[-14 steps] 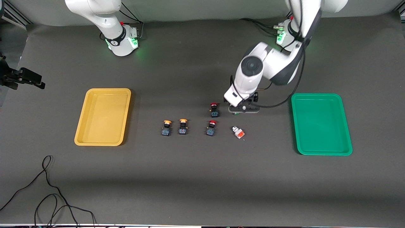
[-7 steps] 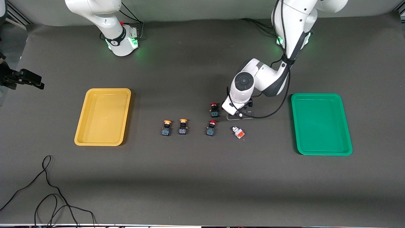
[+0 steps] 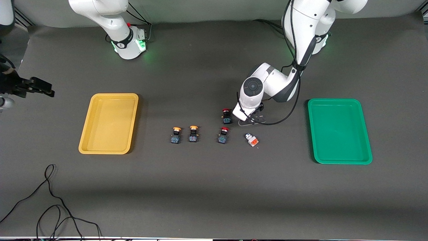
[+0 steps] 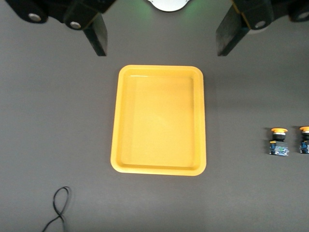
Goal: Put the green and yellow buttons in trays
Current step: 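Reach the left gripper to the green-capped button and grasp it, then carry the green button to the green tray while the right gripper grasps a yellow button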
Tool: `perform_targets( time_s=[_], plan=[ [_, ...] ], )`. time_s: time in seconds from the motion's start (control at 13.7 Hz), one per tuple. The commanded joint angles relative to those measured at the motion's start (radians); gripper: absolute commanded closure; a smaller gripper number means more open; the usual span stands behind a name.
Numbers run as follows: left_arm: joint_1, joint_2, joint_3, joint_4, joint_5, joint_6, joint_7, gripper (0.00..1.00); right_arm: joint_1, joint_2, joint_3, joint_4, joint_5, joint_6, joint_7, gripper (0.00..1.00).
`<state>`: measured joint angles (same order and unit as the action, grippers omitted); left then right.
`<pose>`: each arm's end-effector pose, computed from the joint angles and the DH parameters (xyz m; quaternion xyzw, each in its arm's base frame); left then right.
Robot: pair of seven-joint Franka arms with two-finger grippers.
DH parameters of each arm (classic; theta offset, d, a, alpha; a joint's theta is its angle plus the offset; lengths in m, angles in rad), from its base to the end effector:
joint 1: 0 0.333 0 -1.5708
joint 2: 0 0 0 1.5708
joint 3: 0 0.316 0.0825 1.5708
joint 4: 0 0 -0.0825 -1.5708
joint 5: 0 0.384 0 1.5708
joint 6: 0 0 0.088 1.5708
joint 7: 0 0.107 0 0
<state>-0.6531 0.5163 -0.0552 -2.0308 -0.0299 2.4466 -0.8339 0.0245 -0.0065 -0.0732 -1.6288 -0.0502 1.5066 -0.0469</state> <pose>0.4467 -0.3826 0.1803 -0.9955 -0.0775 0.0517 0.0185 0.5423 -0.0322 0.5958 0.9980 -0.0010 -0.0589 0.0221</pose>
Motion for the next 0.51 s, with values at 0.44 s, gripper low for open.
perform_targets(
  time_s=[0.44],
  plan=[
    [0.082,-0.197,0.012,0.147,-0.008,-0.329,0.076,0.74,0.182,0.169,0.001,0.057,0.148,0.038,0.333,0.0]
  ],
)
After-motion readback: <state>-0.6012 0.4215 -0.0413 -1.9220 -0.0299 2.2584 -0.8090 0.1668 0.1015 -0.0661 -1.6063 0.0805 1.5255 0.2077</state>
